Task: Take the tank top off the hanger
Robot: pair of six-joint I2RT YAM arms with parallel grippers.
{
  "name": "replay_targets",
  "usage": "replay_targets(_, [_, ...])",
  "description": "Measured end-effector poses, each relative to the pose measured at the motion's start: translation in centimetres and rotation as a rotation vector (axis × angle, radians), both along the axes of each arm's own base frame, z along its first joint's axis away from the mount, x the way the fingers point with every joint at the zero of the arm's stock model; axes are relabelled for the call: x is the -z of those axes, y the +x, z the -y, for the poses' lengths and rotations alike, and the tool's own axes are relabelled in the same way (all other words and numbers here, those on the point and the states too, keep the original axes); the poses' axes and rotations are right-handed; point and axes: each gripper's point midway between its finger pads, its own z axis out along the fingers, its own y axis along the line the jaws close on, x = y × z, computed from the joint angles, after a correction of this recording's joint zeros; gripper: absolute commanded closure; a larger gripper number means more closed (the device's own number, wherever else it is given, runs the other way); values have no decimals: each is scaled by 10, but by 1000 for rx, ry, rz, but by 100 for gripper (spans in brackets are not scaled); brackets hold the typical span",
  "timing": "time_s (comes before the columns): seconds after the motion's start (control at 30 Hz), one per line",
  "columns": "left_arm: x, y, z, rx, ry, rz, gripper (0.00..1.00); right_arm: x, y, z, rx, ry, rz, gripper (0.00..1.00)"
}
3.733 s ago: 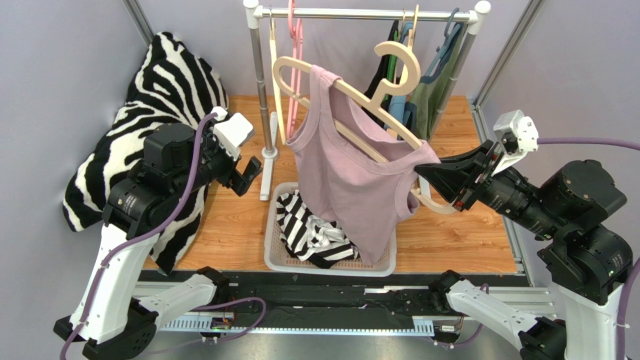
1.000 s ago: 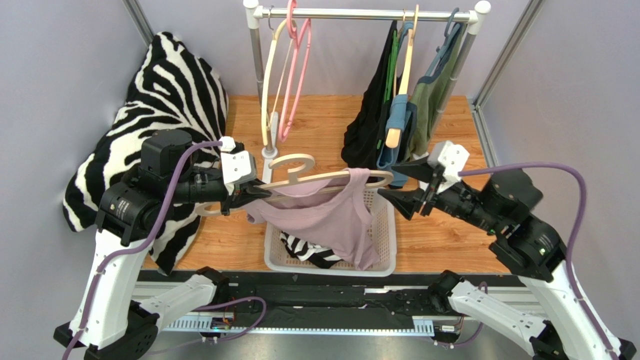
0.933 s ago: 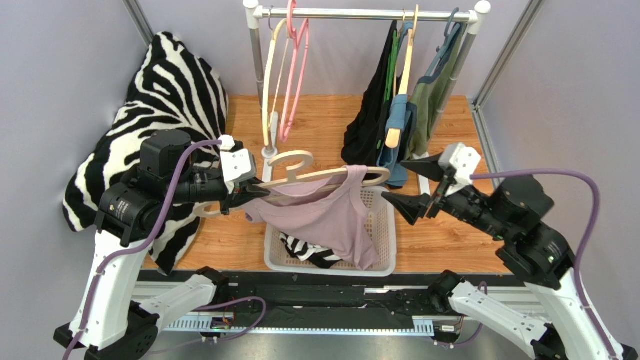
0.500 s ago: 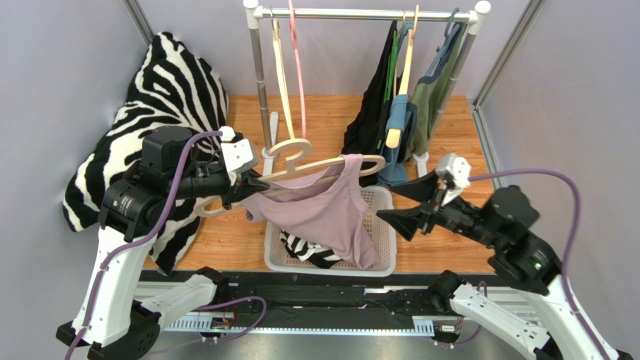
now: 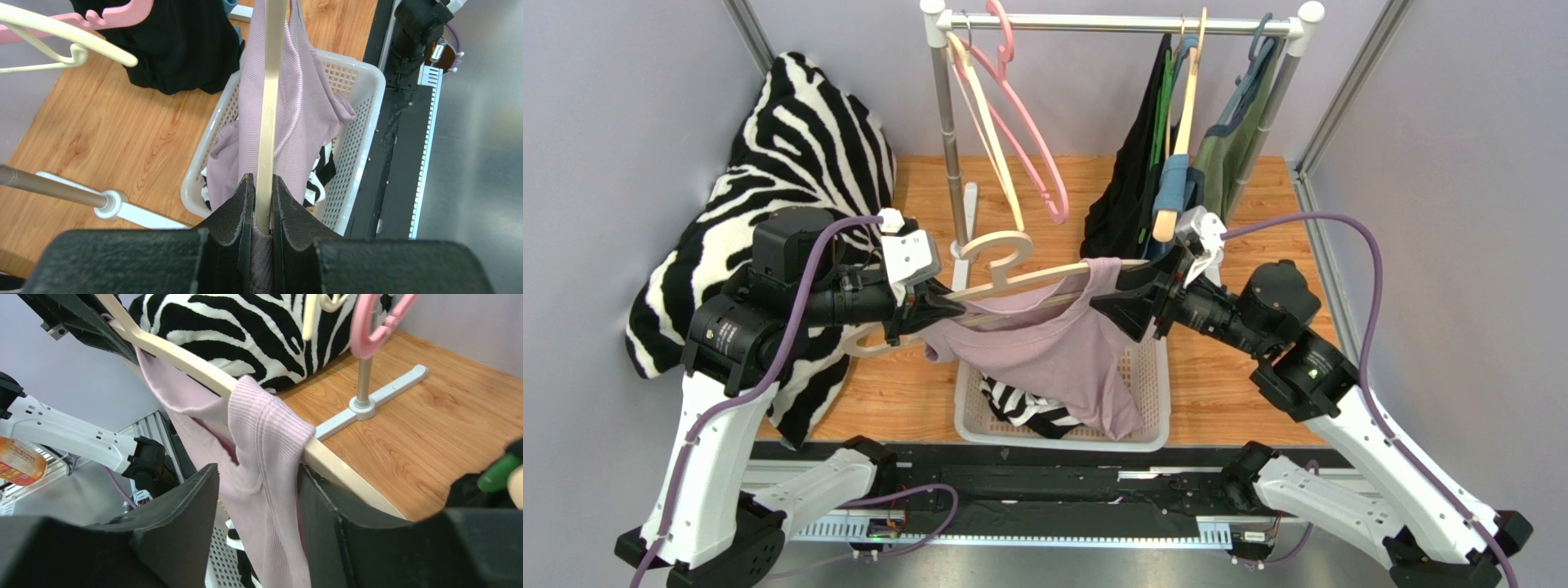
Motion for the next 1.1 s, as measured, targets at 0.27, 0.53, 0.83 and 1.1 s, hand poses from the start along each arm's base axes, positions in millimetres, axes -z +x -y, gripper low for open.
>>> replay_targets(0.27, [2, -1, 1, 8, 0, -10, 100, 9, 0, -24, -54, -7, -33, 100])
replay_targets(0.53, [3, -1, 1, 8, 2, -12, 100, 4, -11, -2, -4, -29, -42, 100])
replay_targets(0.83, [4, -2, 0, 8, 3, -6, 100, -17, -10, 41, 178, -37, 2, 100])
replay_targets(1.1, [6, -13, -2, 54, 16, 13, 100, -1, 32, 76, 469, -93, -42, 100])
